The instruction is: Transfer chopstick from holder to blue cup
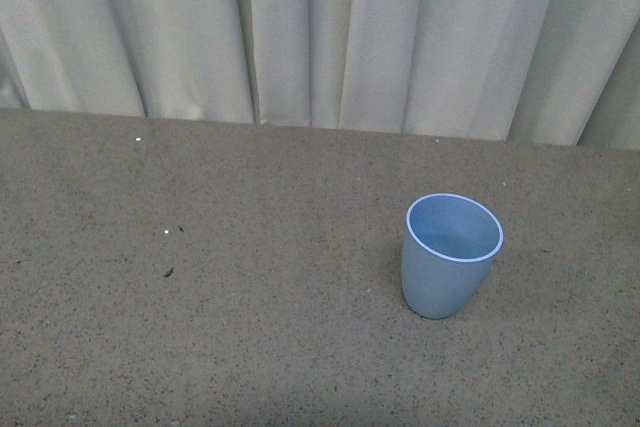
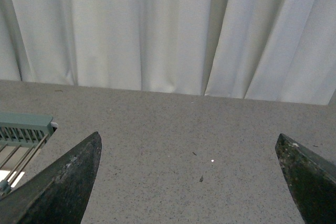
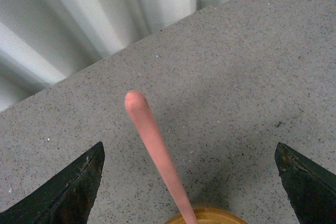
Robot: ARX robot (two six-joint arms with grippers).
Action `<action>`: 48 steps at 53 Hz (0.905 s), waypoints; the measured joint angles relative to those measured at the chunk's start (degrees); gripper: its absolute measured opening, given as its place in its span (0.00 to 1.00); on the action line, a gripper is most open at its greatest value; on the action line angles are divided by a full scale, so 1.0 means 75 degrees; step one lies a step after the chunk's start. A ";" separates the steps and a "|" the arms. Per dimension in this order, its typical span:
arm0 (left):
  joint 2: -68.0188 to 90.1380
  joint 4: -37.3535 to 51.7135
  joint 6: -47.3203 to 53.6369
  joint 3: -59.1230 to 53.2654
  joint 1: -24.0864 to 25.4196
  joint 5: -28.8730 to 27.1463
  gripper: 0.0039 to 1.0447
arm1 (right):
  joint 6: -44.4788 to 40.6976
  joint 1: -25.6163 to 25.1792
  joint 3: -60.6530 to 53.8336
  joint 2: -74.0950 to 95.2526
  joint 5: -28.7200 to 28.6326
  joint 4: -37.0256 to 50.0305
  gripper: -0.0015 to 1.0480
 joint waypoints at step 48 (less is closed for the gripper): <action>0.0000 0.0000 0.0000 -0.0003 0.0000 0.0000 0.94 | 0.0347 0.0178 0.0323 0.0697 -0.0032 0.0615 0.55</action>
